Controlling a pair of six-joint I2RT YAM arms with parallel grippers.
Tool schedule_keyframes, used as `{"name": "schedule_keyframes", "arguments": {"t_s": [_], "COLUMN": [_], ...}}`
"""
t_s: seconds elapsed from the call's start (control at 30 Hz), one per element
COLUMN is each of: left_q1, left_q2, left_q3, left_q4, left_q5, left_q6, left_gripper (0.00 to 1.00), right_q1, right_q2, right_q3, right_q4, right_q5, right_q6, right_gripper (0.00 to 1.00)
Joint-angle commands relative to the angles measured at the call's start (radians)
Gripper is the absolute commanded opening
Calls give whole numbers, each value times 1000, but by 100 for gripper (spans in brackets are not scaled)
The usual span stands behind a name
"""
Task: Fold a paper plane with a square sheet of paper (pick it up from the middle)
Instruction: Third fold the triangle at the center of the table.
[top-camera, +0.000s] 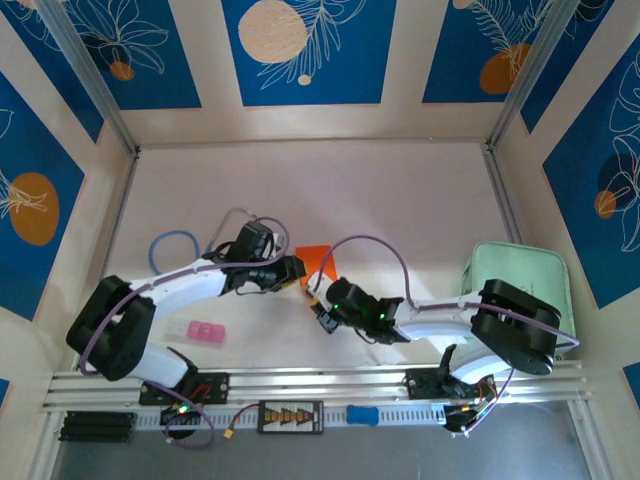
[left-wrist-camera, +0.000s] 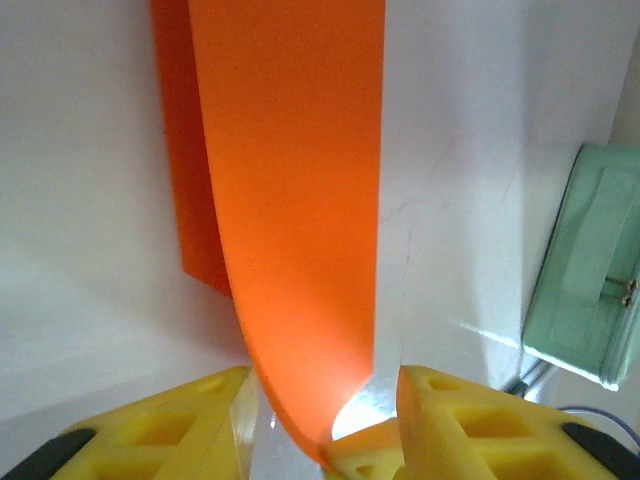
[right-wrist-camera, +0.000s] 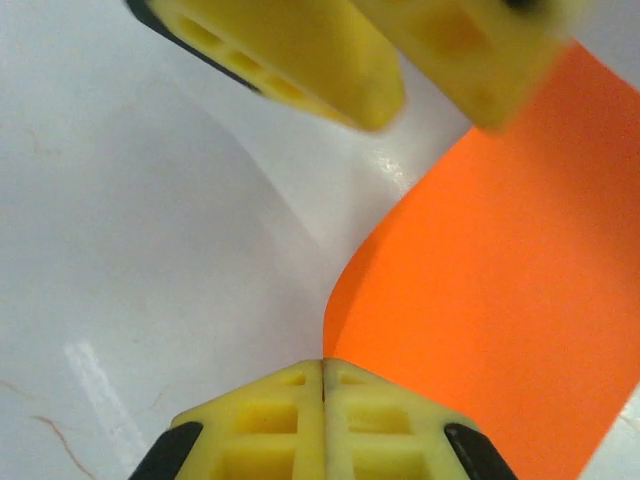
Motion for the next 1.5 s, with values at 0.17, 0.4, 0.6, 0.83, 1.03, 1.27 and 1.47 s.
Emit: {"name": "schedule_keyframes", "arguments": {"t_s": [0.17, 0.4, 0.6, 0.83, 1.03, 1.27, 1.47], "left_q1": [69, 70, 66, 45, 31, 18, 14], "left_q2": [-48, 102, 269, 418, 481, 521, 529], "left_q3": [59, 191, 299, 385, 382, 351, 364], "left_q4": [-106, -96, -112, -169, -202, -204, -230], "left_q5": [9, 122, 171, 177, 124, 87, 66], "left_q6": [125, 191, 231, 291, 326, 350, 371], "left_gripper": [36, 27, 20, 14, 9, 7, 7], "right_q1": [-130, -167, -173, -174, -184, -210, -242], "right_q2": [23, 66, 100, 124, 149, 163, 172], "right_q3": [25, 58, 82, 91, 93, 95, 114], "right_q4": [2, 11, 17, 33, 50, 50, 14], "right_q5": [-466, -572, -577, -564, -577, -570, -546], "right_q6": [243, 329, 368, 401, 407, 388, 330], "right_gripper": [0, 0, 0, 0, 0, 0, 0]}}
